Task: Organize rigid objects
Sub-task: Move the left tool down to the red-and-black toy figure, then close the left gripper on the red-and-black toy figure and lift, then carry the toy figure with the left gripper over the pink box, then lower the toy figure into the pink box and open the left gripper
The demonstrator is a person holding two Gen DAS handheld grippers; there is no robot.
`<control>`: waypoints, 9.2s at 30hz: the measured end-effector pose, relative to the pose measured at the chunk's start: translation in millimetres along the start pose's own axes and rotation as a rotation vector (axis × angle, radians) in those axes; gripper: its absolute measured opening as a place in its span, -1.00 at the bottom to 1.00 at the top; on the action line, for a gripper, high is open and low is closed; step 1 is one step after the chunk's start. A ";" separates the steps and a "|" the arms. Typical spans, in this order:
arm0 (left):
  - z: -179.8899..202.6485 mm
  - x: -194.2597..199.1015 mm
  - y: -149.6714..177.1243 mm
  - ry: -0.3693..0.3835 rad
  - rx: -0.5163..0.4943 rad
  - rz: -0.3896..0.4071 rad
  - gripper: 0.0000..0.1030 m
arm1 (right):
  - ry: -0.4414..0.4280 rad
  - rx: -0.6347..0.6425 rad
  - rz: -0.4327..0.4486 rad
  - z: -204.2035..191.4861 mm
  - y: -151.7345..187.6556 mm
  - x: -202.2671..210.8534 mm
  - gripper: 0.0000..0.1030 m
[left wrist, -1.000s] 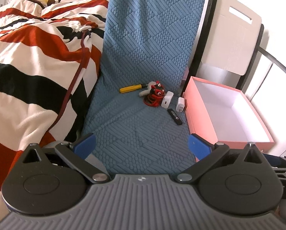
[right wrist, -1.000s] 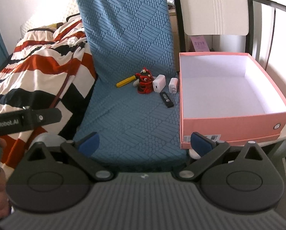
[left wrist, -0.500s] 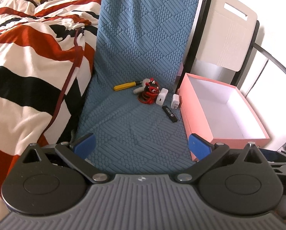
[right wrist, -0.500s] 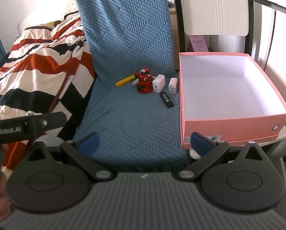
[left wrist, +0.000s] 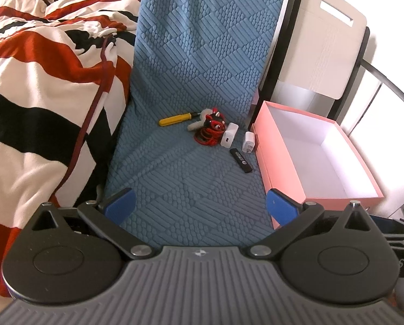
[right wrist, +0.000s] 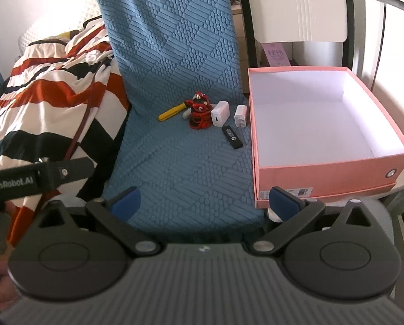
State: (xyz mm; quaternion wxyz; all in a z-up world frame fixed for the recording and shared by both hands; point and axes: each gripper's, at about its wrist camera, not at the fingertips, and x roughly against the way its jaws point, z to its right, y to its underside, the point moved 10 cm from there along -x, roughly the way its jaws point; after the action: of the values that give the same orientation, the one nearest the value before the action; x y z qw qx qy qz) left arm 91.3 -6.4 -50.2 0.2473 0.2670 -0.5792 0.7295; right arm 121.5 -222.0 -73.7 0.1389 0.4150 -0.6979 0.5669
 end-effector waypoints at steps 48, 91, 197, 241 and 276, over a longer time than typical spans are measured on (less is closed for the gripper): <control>-16.8 -247.9 -59.1 0.122 -0.042 0.028 0.82 | 0.051 0.196 0.053 -3.0 -9.1 -193.1 0.00; 9.5 -389.7 -115.2 0.246 -0.081 -0.133 0.12 | 0.196 0.148 -0.117 31.6 -55.3 -326.6 -0.61; 12.2 -48.4 -80.4 0.235 0.147 -0.079 0.26 | -0.026 -0.059 -0.001 -6.9 -78.8 -22.8 -0.76; 266.9 -134.5 -67.4 0.314 -0.044 -0.195 0.26 | 0.125 -0.191 0.035 217.4 -75.1 14.6 -0.76; 260.4 -301.3 -3.1 0.172 -0.062 -0.430 0.26 | 0.102 -0.222 -0.232 283.3 -51.7 -151.2 -0.76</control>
State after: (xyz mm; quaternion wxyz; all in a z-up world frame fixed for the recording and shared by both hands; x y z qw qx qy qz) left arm 341.7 -275.7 -203.1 0.4533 0.3133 -0.5078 0.6622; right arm 331.3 -415.6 -229.4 0.2836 0.4457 -0.6956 0.4870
